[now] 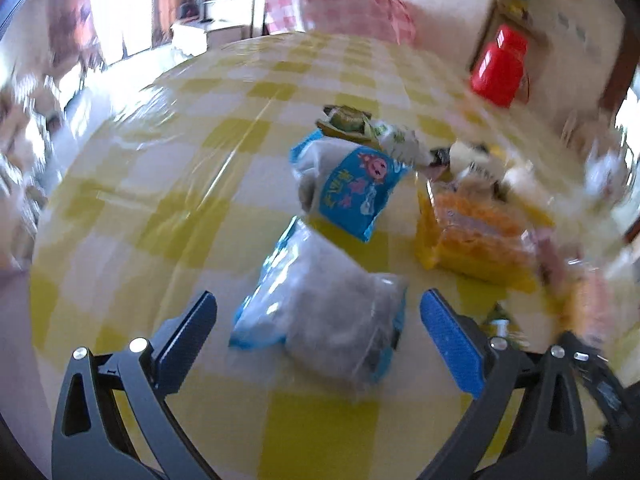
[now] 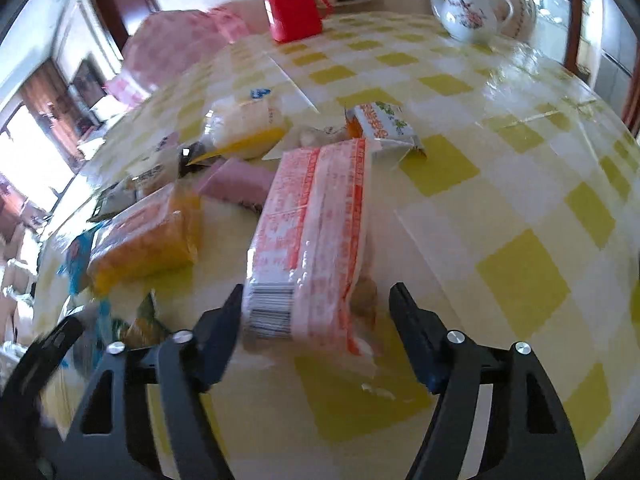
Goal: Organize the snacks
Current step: 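Grasp the clear blue-ended bag with the left gripper while the right grasps the red-striped bread bag, then carry both bags over the purple box and open both grippers to drop them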
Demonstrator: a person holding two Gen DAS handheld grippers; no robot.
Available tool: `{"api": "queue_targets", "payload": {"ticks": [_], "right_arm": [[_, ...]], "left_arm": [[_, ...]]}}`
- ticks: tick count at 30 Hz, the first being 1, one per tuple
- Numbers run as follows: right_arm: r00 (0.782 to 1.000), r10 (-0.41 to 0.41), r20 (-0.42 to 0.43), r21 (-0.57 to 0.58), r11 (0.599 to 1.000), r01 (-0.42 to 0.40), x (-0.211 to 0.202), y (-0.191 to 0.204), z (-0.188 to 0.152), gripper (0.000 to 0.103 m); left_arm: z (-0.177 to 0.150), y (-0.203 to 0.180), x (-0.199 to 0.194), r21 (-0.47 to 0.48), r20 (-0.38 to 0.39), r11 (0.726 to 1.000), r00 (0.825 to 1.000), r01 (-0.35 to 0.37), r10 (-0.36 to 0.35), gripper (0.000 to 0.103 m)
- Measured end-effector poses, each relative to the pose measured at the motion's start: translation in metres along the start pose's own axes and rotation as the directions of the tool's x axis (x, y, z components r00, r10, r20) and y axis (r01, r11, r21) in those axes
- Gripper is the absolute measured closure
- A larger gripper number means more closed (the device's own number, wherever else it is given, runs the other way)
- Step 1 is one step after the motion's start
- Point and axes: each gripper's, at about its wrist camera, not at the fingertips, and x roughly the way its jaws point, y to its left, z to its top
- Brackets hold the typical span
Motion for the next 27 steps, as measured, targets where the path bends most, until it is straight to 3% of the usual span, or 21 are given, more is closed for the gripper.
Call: {"api": "queue_targets", "payload": {"ticks": [3,4,6,8,15,27], "right_arm": [[0.999,0.018,0.032,-0.031,0.999,-0.017,-0.012,-0.005,-0.011,0.046],[0.998,0.031,0.045,-0.040,0.999,-0.030,-0.018,-0.008,-0.015,0.047],[0.997,0.043,0.068,-0.055,0.998,-0.039,-0.026,-0.011,-0.021,0.050],[0.994,0.073,0.086,-0.048,0.996,-0.069,-0.036,-0.018,-0.027,0.050],[0.980,0.151,0.131,-0.012,0.988,-0.151,-0.060,-0.038,-0.041,0.051],[0.953,0.249,0.172,-0.017,0.968,-0.249,-0.103,-0.055,-0.068,0.051]], "left_arm": [[-0.004,-0.010,0.016,0.152,-0.033,0.988,0.999,-0.031,0.037,0.004],[-0.004,-0.009,0.014,0.166,-0.021,0.986,1.000,-0.015,0.019,0.010],[-0.008,-0.005,0.007,0.196,0.001,0.981,1.000,0.000,0.000,0.036],[-0.012,0.002,0.001,0.207,0.005,0.978,0.999,0.032,-0.034,0.041],[-0.027,0.014,-0.030,0.187,0.073,0.982,0.997,0.025,-0.039,0.042],[-0.054,0.034,-0.110,0.185,0.199,0.977,0.969,0.106,-0.143,0.042]]}}
